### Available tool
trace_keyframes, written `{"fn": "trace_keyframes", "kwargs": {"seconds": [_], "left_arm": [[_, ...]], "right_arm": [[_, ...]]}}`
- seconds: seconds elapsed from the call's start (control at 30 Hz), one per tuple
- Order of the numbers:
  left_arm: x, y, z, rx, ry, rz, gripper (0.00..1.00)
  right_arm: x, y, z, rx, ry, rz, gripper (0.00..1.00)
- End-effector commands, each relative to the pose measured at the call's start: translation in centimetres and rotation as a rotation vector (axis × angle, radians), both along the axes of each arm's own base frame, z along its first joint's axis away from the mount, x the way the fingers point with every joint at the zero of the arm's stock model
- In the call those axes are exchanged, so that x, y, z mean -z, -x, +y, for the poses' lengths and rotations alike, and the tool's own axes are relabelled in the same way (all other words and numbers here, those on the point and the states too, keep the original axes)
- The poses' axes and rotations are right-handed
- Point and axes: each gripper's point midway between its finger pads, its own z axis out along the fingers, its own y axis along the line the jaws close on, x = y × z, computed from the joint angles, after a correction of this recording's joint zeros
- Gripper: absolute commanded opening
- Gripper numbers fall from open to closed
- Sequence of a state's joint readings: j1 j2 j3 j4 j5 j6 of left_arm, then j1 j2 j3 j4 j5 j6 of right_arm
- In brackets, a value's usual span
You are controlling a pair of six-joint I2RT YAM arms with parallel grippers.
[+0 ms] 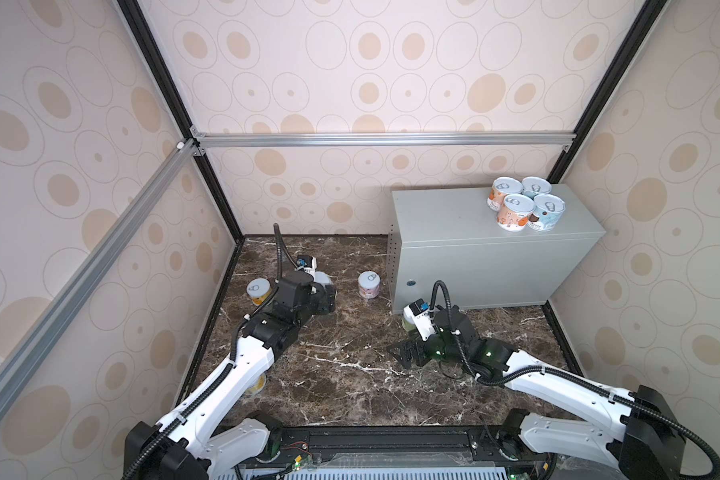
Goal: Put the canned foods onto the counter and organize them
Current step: 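Lift the pink white-lidded can with the left gripper toward the cabinet top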
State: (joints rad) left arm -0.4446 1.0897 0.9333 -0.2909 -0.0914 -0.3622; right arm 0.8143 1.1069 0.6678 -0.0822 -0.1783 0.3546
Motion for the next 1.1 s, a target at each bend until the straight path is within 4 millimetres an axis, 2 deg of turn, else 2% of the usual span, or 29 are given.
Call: {"fn": "trace_keyframes", "kwargs": {"seconds": [0.0,0.5,0.67,1.07], "left_arm": [[-5.1,-0.8,-1.1,0.067,-0.014,-0.099,0.64],[-11.9,-2.9,-2.8,0.137,-0.053,-0.171,0.65],[-13.4,-4.0,-3.7,0.161,-0.042,-0.184,0.64],[-17.4,-6.6,-6.2,0.214,-0.021,-0.231,0.63]], "right_arm": [[-1.6,-0.1,0.2,-0.006,-0.011,-0.039,0.99],[-2.5,-0.2,-0.3,-0.014,0.034,-0.071,0.99],[-2.8,-0.3,-0.2,-0.021,0.046,-0.079,1.00],[-1.7,-0.6,0.0,-0.027,0.066,-0.075,0.99]]}}
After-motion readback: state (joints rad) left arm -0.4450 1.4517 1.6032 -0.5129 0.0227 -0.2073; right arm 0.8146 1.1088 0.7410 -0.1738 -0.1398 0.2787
